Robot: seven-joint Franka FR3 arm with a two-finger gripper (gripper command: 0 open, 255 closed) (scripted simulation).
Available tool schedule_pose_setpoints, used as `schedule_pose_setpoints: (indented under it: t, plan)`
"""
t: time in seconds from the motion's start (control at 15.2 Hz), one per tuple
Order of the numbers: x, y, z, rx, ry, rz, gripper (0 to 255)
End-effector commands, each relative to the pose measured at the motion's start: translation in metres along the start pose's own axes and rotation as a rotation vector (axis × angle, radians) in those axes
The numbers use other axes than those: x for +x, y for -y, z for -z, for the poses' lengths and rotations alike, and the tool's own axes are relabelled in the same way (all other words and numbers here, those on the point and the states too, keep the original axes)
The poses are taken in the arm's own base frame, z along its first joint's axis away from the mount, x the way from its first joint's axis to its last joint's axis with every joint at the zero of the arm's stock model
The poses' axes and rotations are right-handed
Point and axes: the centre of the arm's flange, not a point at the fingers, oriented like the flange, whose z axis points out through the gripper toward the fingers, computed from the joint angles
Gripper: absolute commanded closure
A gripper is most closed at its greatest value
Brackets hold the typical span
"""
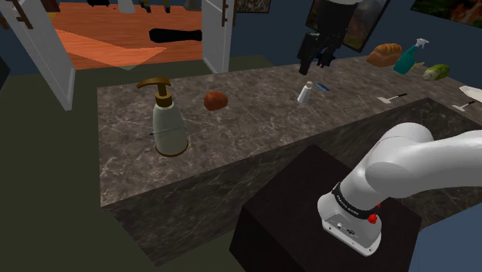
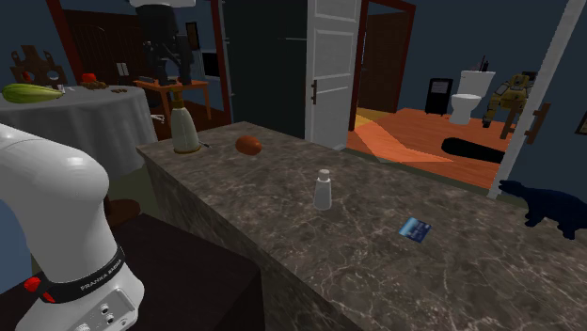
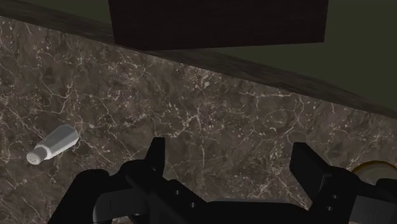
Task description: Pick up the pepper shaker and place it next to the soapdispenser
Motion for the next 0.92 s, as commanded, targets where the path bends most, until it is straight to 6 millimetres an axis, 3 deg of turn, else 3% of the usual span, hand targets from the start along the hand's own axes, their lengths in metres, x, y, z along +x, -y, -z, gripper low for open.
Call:
schedule_pose_setpoints:
  t: [0.0, 0.86]
  plan:
    - [0.000, 0.000, 0.000, 0.000, 0.000, 0.000, 0]
    - [0.065, -0.147, -0.083, 0.074, 0.001, -0.043, 0]
